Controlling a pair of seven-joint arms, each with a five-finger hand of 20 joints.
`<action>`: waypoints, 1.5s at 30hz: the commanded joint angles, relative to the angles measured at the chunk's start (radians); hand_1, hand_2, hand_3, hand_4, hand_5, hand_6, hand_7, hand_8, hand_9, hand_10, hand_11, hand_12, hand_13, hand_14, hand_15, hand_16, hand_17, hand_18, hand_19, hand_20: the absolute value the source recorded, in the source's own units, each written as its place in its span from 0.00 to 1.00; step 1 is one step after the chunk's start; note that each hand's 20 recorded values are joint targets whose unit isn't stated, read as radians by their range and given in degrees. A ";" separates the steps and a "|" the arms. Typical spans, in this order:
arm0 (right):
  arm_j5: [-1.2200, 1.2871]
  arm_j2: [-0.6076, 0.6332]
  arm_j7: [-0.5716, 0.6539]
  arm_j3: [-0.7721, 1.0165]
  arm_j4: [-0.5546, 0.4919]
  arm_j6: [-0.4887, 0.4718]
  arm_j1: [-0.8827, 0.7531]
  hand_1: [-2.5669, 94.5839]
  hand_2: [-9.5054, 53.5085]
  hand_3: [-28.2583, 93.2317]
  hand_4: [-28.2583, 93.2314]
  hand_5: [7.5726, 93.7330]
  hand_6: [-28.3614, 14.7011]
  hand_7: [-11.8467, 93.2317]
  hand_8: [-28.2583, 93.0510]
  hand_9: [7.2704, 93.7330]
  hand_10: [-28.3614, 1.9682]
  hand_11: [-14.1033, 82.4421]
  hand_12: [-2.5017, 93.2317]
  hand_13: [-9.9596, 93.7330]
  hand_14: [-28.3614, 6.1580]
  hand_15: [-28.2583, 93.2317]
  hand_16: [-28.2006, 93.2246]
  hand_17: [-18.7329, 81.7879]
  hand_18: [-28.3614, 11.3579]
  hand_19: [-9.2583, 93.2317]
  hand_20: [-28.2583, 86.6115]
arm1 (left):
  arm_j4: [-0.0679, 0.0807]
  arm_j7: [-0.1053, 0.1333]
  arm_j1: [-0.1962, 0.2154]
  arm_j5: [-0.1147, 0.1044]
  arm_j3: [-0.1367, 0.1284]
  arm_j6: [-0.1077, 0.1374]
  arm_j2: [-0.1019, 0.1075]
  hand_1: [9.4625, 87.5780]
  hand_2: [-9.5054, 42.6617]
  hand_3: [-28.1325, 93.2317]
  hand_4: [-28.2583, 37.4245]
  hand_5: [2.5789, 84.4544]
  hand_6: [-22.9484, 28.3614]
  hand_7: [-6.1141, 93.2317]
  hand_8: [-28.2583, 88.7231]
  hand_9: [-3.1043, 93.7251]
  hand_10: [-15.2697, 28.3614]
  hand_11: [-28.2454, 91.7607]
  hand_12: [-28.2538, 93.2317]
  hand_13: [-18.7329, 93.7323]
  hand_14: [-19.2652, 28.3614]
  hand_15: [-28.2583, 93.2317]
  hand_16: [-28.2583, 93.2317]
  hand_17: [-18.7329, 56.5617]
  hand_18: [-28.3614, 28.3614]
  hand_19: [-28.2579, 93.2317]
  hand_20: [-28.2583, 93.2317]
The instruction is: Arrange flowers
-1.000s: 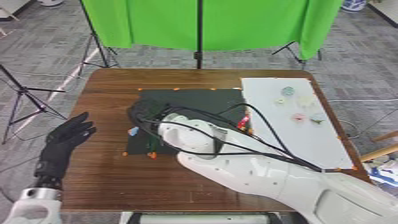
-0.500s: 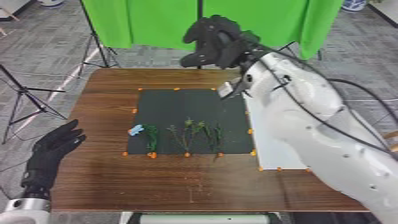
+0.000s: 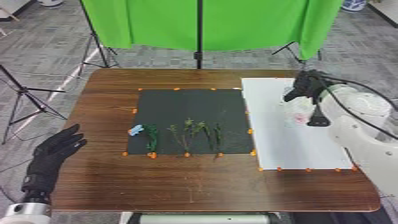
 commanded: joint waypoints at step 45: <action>-0.041 -0.226 -0.235 -0.469 0.033 0.655 0.452 0.67 0.00 0.70 0.11 0.83 0.66 0.37 0.33 0.97 0.68 0.26 0.51 0.96 0.80 0.78 0.57 0.82 0.36 1.00 0.80 | -0.006 -0.058 0.015 0.015 -0.004 -0.044 -0.011 0.39 0.00 0.74 0.27 0.48 0.53 0.18 0.18 0.47 0.63 0.40 0.33 0.50 0.76 0.41 0.24 0.38 0.74 0.31 0.40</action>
